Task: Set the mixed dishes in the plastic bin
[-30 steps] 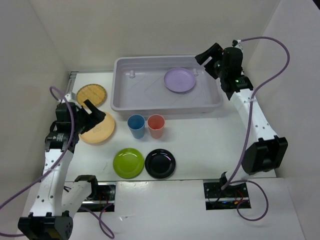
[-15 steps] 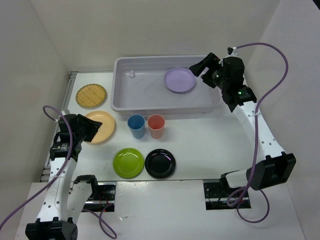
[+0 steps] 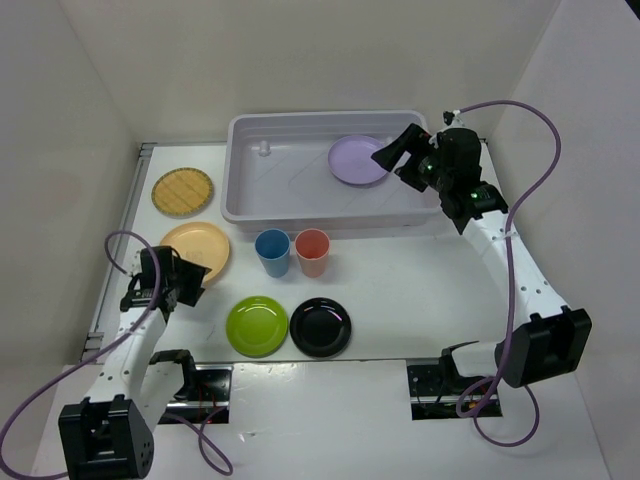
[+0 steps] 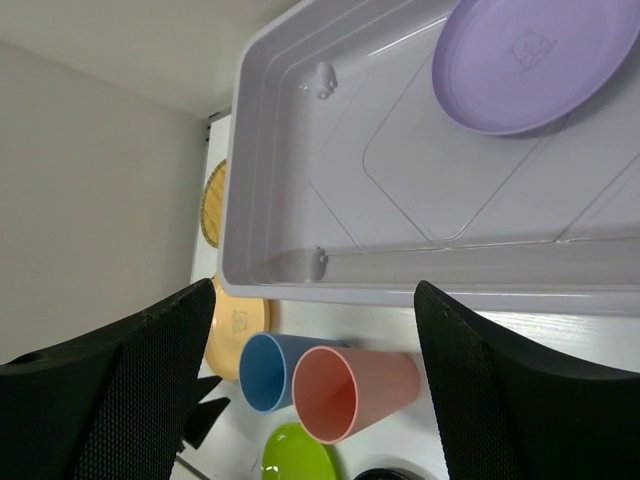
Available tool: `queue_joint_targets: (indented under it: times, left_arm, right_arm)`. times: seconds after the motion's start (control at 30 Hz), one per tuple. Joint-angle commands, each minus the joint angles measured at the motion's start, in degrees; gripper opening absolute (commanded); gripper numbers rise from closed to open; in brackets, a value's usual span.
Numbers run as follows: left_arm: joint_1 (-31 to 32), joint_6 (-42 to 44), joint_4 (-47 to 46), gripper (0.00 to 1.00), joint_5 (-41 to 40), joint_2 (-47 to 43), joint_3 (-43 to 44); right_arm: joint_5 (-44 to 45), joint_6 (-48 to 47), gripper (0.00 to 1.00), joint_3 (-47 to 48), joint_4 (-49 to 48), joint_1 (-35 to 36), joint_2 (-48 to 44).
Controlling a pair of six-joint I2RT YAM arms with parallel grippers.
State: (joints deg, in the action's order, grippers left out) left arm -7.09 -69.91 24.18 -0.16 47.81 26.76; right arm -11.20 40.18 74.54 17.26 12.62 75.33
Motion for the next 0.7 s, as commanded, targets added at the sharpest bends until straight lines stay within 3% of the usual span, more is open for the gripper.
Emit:
queue_joint_targets:
  times: [0.0, 0.17, 0.67]
  left_arm:
    - [-0.4, -3.4, -5.9, 0.62, -1.1, -0.4, -0.9]
    - [-0.4, -5.6, -8.5, 0.62, -2.6, 1.2, -2.9]
    - [-1.4, -9.5, -20.0, 0.62, -0.9, 21.0, -2.8]
  right_arm:
    - [-0.8, -1.2, 0.85, 0.6, -3.0, 0.7, -1.5]
    - [-0.3, -1.2, 0.85, 0.6, -3.0, 0.7, -2.0]
    - [0.7, -2.4, 0.86, 1.1, -1.4, 0.7, -1.0]
